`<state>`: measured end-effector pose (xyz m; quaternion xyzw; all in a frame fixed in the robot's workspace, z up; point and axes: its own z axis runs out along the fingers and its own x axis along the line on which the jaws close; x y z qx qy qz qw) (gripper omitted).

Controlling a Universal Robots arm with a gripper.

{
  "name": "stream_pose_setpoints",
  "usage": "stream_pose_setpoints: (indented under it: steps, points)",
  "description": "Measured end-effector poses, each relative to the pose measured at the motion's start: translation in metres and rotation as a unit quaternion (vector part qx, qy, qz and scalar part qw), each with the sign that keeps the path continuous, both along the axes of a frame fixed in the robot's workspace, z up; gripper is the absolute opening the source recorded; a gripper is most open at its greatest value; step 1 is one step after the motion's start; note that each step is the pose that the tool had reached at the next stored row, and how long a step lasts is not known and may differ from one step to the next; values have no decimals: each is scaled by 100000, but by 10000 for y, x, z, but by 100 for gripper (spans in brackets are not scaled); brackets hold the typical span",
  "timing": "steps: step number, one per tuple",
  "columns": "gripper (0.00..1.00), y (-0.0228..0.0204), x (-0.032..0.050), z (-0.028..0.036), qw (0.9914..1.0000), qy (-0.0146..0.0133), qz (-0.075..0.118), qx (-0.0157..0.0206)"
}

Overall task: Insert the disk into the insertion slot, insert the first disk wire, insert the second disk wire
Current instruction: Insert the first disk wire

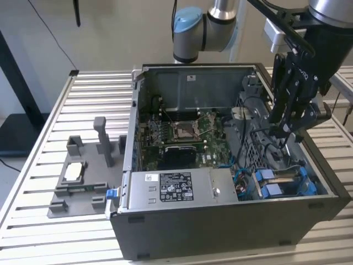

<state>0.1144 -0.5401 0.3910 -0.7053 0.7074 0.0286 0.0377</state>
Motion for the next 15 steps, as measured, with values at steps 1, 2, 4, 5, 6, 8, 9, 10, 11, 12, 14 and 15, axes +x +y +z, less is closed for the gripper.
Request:
stream_pose_setpoints:
  steps: [1,2,4,5,6,8,9,10,11,12,14,15]
  points:
    - [40,16,1,-11,100000,0,-38,8]
    - [40,26,1,-19,100000,1,-79,51]
    - [40,33,4,-27,100000,-1,-130,134]
    - [40,34,8,-27,100000,1,-136,126]
    - [40,34,11,-27,100000,1,-137,112]
    - [40,34,12,-27,100000,0,-147,105]
    - [40,34,12,-28,100000,2,-151,111]
    - [40,34,12,-29,100000,1,-149,118]
    - [40,34,13,-29,100000,1,-145,121]
    - [40,34,13,-29,100000,1,-144,121]
    - [40,34,13,-29,100000,2,-147,120]
    - [38,34,13,-29,100000,0,-145,123]
